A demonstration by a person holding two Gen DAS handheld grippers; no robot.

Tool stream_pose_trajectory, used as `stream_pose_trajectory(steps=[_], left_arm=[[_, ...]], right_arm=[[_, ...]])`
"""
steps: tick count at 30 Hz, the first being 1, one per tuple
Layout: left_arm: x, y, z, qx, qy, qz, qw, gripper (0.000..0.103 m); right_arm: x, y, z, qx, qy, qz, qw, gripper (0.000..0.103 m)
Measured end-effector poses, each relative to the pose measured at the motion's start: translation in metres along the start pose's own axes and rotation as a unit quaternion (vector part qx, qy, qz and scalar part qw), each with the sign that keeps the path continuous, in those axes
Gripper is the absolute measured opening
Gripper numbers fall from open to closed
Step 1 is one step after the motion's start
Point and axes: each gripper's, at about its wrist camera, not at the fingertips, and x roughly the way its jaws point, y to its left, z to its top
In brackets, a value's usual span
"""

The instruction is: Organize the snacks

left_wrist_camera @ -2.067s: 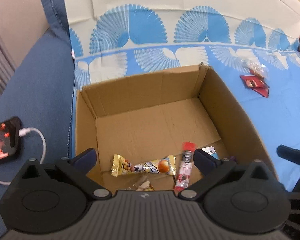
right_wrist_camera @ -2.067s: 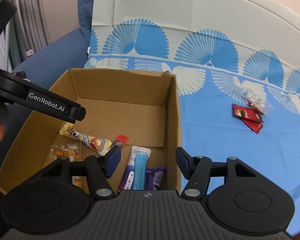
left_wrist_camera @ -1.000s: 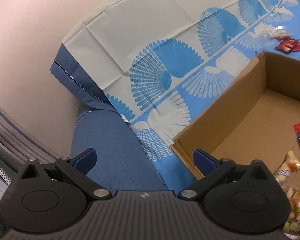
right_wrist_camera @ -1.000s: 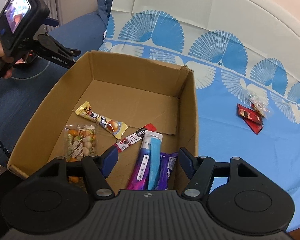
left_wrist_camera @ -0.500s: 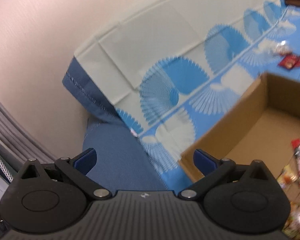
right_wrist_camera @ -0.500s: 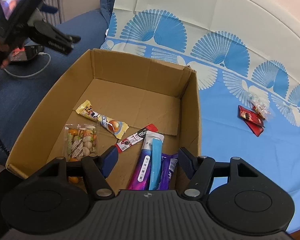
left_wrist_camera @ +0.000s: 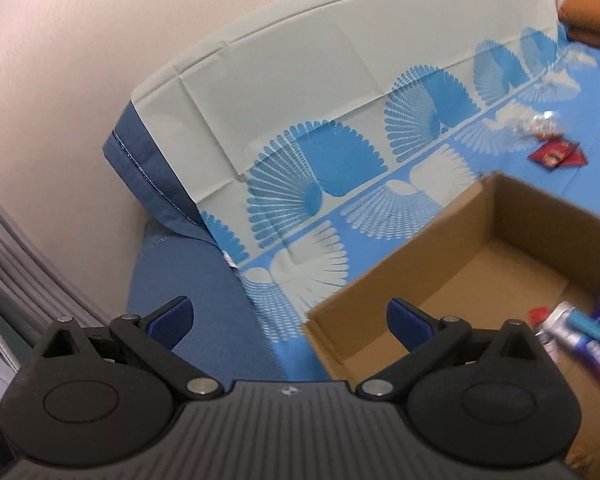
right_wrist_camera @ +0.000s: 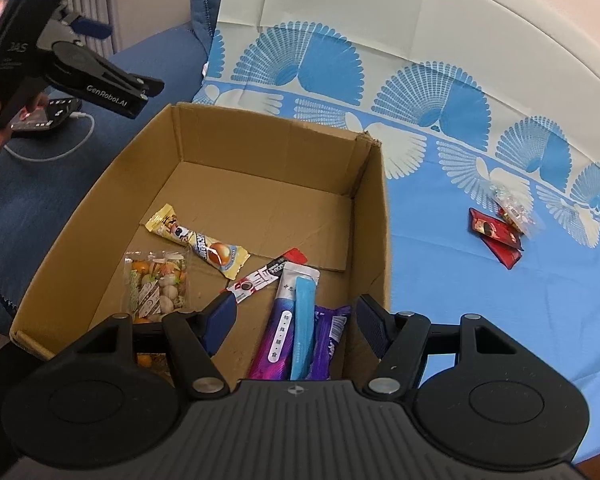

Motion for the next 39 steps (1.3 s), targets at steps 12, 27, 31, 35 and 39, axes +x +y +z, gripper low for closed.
stream_pose_trajectory(steps=[12, 27, 31, 35, 39], left_arm=[[-0.035, -0.048, 0.049, -0.035, 0.0, -0.038, 0.9987, 0.103], [0.014, -0.159, 0.144, -0.059, 0.103, -0.13, 0.9844, 0.103], [0.048, -0.193, 0.163, -0.052, 0.125, -0.131, 0.982, 0.103], [0.084, -0.215, 0.174, -0.052, 0.158, -0.135, 0.9768, 0.103], [0.109, -0.22, 0.178, -0.055, 0.176, -0.126, 0.9746, 0.103]], right_arm=[[-0.022, -0.052, -0.007, 0.045, -0.035, -0.026, 0.998, 0.071], [0.009, -0.235, -0.018, 0.177, -0.066, -0.087, 0.978, 0.076], [0.05, -0.289, -0.019, 0.183, -0.061, -0.081, 0.978, 0.081], [0.111, -0.322, -0.012, 0.128, -0.057, -0.069, 0.988, 0.083], [0.176, -0.334, 0.003, 0.074, -0.044, -0.055, 0.995, 0.083]])
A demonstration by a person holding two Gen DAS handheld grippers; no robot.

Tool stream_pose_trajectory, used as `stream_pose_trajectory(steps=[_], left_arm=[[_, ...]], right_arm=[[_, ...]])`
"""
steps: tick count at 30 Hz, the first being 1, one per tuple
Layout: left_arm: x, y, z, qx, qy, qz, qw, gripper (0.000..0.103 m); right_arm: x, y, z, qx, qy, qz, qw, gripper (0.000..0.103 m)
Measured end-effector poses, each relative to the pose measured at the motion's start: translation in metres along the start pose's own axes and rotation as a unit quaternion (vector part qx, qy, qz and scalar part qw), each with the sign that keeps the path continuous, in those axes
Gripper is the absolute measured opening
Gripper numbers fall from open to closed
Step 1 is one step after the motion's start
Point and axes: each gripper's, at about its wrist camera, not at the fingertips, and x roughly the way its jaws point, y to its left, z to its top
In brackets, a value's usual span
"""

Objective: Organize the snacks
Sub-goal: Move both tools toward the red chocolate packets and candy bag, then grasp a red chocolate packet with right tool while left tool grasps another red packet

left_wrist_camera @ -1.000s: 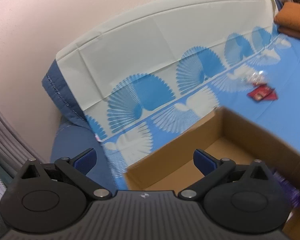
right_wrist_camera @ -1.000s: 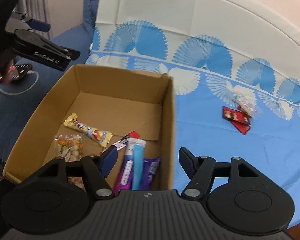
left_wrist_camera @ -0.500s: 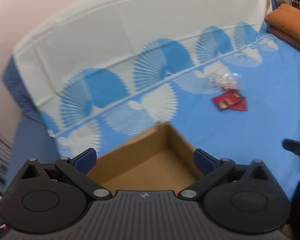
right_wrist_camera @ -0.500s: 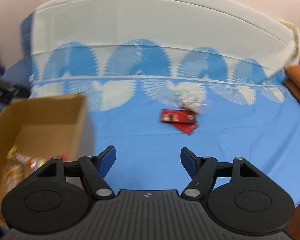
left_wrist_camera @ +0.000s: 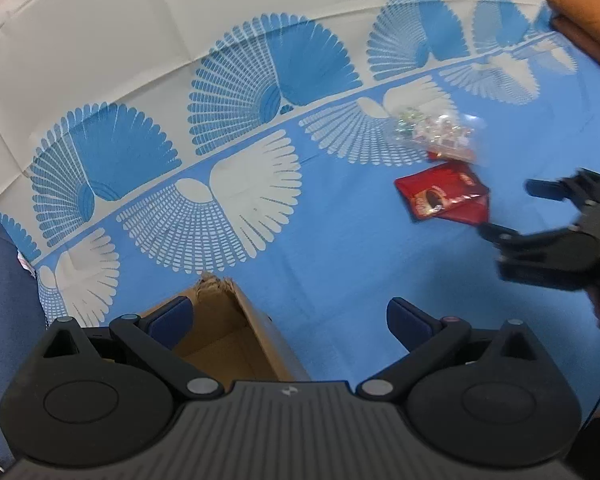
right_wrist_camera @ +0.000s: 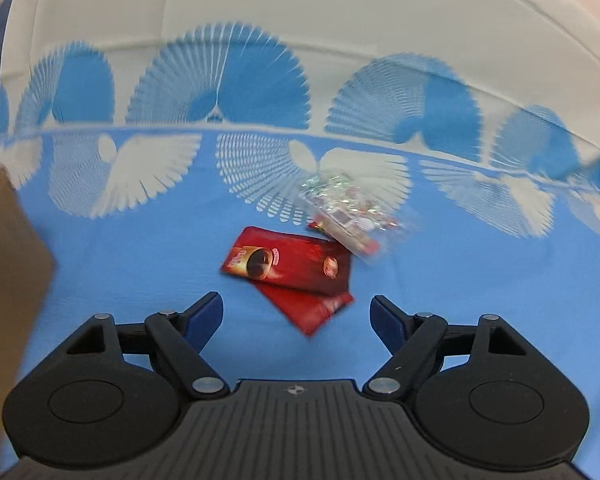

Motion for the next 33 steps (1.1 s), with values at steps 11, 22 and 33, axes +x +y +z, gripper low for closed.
stream_pose_trajectory(steps=[11, 22, 33], left_arm=[[0.029, 0.002, 0.015, -0.006, 0.034, 0.026, 0.999, 0.103], [0.033, -0.025, 0.017, 0.014, 0.031, 0.018, 0.9992, 0.103], [0.087, -0.084, 0.051, -0.039, 0.043, -0.091, 0.9942, 0.103]], right_arm=[[0.108, 0.022, 0.023, -0.069, 0.011, 0.01, 0.997, 0.066], [0.052, -0.02, 0.013, -0.001, -0.022, 0.007, 1.0, 0.021], [-0.006, -0.156, -0.055, 0.312, 0.012, 0.019, 0.95, 0.025]])
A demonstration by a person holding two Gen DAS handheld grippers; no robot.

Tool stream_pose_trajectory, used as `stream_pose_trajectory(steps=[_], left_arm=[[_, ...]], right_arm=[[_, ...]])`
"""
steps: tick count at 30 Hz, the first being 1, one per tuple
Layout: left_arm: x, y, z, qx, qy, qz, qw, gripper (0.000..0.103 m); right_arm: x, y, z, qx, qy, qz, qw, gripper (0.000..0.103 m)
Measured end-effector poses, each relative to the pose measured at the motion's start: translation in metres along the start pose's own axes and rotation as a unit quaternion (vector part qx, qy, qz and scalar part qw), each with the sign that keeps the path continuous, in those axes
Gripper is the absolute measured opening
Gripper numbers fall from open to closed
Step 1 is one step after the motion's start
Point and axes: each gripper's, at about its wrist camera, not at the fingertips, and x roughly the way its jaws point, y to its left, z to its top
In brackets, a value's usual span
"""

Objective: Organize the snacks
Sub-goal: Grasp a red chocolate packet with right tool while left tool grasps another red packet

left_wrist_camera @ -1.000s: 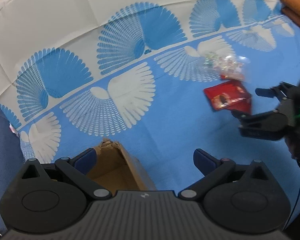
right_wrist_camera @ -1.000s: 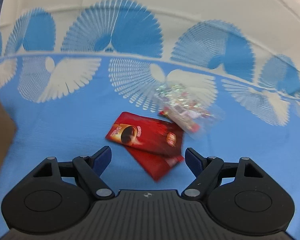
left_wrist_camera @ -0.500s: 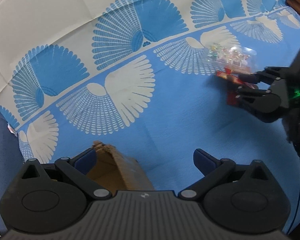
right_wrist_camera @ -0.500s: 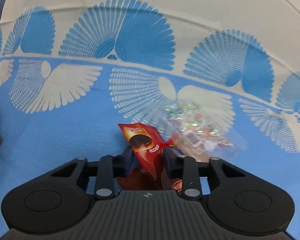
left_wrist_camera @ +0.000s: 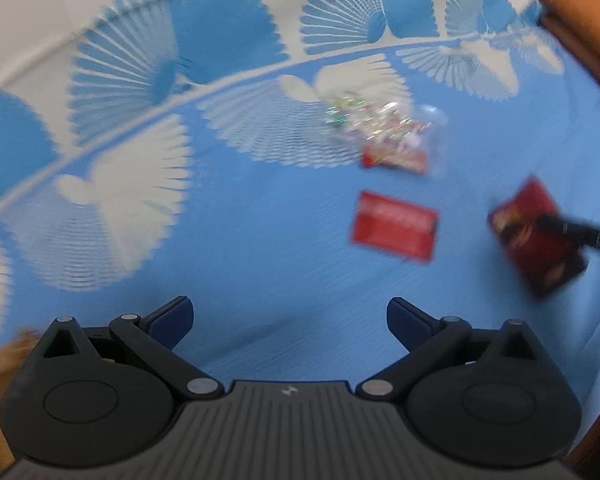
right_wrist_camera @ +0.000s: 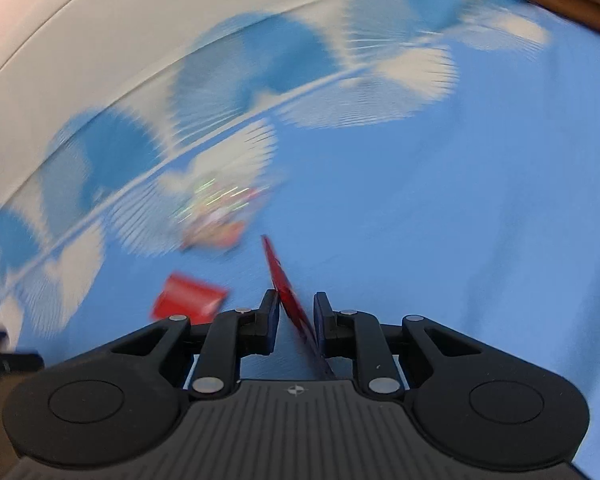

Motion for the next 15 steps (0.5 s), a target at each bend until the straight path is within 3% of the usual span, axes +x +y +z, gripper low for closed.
stream_pose_trajectory(steps=[3, 5, 7, 9, 12, 15], left_arm=[[0.037, -0.017, 0.02, -0.044, 0.022, -0.025, 0.9985, 0.103], [0.059, -0.022, 0.03, -0.079, 0.05, -0.037, 0.995, 0.103], [0.078, -0.023, 0.039, -0.131, 0.074, -0.047, 0.9876, 0.103], [0.096, -0.023, 0.047, -0.187, 0.095, -0.032, 0.9773, 0.103], [0.118, -0.023, 0.055, -0.259, 0.123, -0.019, 0.958, 0.103], [0.122, -0.032, 0.062, -0.287, 0.12, 0.023, 0.9501, 0.103]], right_arm=[[0.012, -0.029, 0.005, 0.039, 0.01, -0.059, 0.997, 0.025], [0.017, -0.042, 0.006, 0.057, 0.023, -0.073, 0.995, 0.042], [0.013, -0.047, 0.001, 0.062, 0.018, -0.048, 0.997, 0.066], [0.011, -0.045, -0.003, 0.051, 0.016, -0.042, 0.998, 0.079], [0.014, -0.039, -0.009, 0.032, 0.012, -0.038, 0.999, 0.086], [0.016, -0.035, -0.006, 0.025, 0.013, -0.03, 0.999, 0.092]])
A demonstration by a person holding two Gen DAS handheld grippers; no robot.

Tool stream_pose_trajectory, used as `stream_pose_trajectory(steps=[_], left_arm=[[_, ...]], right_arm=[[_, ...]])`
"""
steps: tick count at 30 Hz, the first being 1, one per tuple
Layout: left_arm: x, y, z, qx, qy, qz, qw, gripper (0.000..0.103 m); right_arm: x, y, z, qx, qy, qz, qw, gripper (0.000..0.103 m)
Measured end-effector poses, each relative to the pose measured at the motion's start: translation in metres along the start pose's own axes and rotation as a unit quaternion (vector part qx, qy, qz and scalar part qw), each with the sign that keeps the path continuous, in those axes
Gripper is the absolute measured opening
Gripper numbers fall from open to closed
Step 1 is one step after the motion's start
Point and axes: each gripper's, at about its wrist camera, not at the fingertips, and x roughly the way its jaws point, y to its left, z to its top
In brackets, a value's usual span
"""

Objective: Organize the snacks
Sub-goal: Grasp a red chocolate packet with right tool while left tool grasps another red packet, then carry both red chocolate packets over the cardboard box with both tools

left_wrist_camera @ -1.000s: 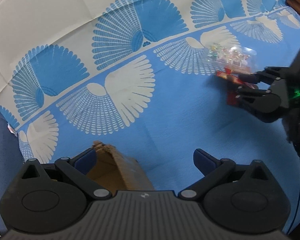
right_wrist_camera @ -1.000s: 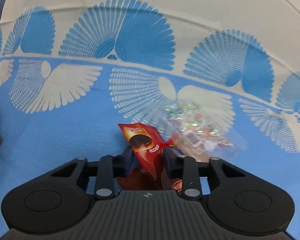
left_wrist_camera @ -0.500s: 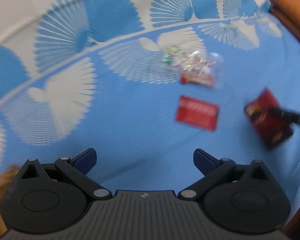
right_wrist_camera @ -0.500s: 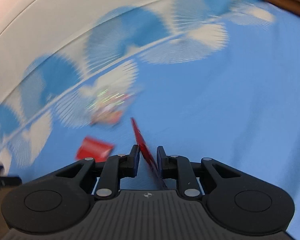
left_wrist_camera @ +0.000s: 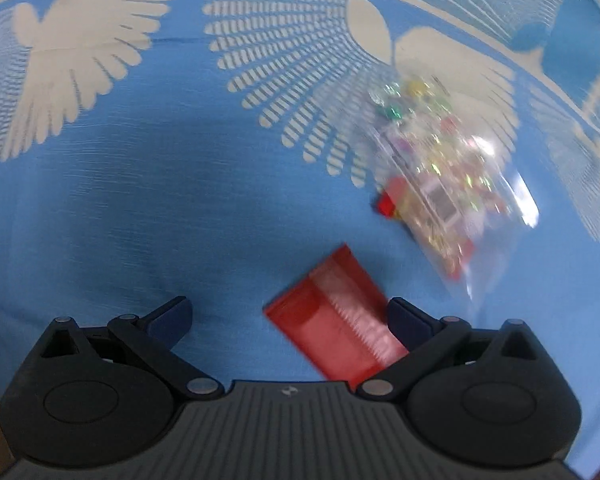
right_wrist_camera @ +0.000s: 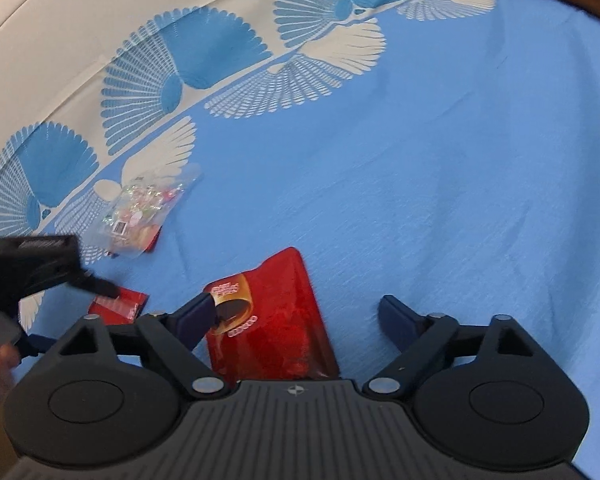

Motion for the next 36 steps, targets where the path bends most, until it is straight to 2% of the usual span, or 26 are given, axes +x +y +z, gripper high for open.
stream_pose_trajectory(steps=[3, 4, 6, 9, 11, 12, 14, 15, 16, 19, 25, 28, 33, 36], left_arm=[[0.002, -0.016, -0.005, -0.003, -0.011, 0.033, 0.9994, 0.103], [0.004, -0.023, -0.008, 0.007, -0.012, 0.04, 0.9991, 0.103], [0.004, -0.036, -0.014, 0.032, -0.02, 0.045, 0.9983, 0.103], [0.003, -0.046, -0.025, 0.059, -0.032, 0.044, 0.9968, 0.103], [0.003, -0.05, -0.031, 0.096, -0.037, 0.038, 0.994, 0.103], [0.002, -0.05, -0.033, 0.111, -0.036, 0.036, 0.9925, 0.1], [-0.007, -0.048, -0.041, 0.124, -0.048, 0.037, 0.9904, 0.082], [-0.013, -0.048, -0.045, 0.131, -0.057, 0.036, 0.989, 0.059], [-0.019, -0.048, -0.048, 0.139, -0.06, 0.031, 0.988, 0.047], [-0.03, -0.038, -0.058, 0.143, -0.046, 0.003, 0.9887, 0.044], [-0.092, -0.008, -0.079, 0.179, -0.101, -0.038, 0.978, 0.044], [-0.136, 0.013, -0.093, 0.197, -0.136, -0.056, 0.9693, 0.044], [-0.214, 0.072, -0.142, 0.221, -0.192, -0.071, 0.9536, 0.044], [-0.251, 0.113, -0.175, 0.222, -0.205, -0.065, 0.951, 0.044]], right_arm=[[0.004, 0.006, 0.002, -0.009, 0.008, 0.006, 1.0, 0.1], [0.007, 0.012, 0.001, -0.023, 0.014, 0.007, 1.0, 0.103], [0.014, 0.024, -0.001, -0.068, 0.02, -0.009, 0.997, 0.103], [0.023, 0.044, -0.017, -0.158, 0.01, -0.047, 0.986, 0.103], [0.026, 0.053, -0.033, -0.226, -0.011, -0.069, 0.972, 0.103], [0.024, 0.052, -0.036, -0.229, -0.019, -0.067, 0.971, 0.1], [0.017, 0.05, -0.036, -0.225, -0.027, -0.059, 0.972, 0.08], [0.012, 0.05, -0.037, -0.23, -0.031, -0.052, 0.971, 0.067], [0.009, 0.052, -0.038, -0.234, -0.033, -0.054, 0.97, 0.063], [0.002, 0.052, -0.041, -0.232, -0.029, -0.063, 0.97, 0.06], [-0.039, 0.049, -0.04, -0.178, -0.048, -0.062, 0.981, 0.059], [-0.075, 0.054, -0.043, -0.146, -0.069, -0.047, 0.986, 0.059], [-0.144, 0.076, -0.062, -0.111, -0.102, -0.002, 0.989, 0.059], [-0.184, 0.095, -0.079, -0.111, -0.109, 0.031, 0.987, 0.059]])
